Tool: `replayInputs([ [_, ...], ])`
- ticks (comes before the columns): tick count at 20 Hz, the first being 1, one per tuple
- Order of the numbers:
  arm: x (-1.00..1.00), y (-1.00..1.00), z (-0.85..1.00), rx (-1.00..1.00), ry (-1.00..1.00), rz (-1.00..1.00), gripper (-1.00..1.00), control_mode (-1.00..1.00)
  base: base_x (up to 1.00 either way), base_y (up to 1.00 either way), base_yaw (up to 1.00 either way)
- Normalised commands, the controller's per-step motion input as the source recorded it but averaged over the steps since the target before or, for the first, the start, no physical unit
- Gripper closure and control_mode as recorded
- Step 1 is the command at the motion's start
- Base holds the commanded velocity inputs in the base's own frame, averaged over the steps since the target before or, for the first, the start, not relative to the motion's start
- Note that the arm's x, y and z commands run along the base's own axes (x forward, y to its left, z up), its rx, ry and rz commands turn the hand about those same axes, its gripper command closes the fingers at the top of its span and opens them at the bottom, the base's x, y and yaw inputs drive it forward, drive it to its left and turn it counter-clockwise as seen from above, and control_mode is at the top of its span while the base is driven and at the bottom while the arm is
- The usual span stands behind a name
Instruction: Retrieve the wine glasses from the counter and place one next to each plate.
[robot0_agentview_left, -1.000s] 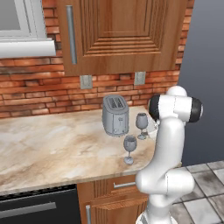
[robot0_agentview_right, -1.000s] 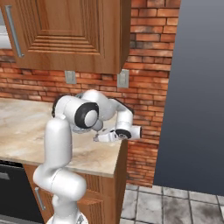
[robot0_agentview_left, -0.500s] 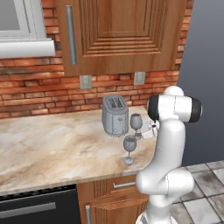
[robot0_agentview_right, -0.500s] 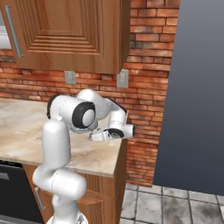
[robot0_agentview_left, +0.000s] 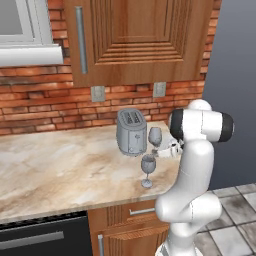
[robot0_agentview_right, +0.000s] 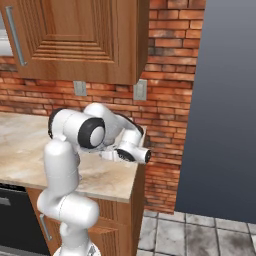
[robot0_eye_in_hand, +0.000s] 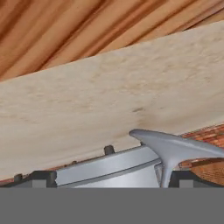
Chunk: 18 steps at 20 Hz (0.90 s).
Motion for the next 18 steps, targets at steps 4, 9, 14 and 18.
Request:
replayInputs([
  [4,0.28,0.56,-0.06,-0.07,-0.25,-0.32,-1.0,-1.0,0.0,0.0,0.0],
  [9,0.29,0.59,0.0,-0.13,-0.25,-0.12,-1.0,-1.0,0.0,0.0,0.0],
  [14,0.3,0.04,0.0,0.0,-0.03,0.0,1.0,-1.0,0.0,0.0,0.0],
  [18,0.0,-0.17,0.05,0.05,-0.04,0.0,1.0,-1.0,0.0,0.0,0.0],
])
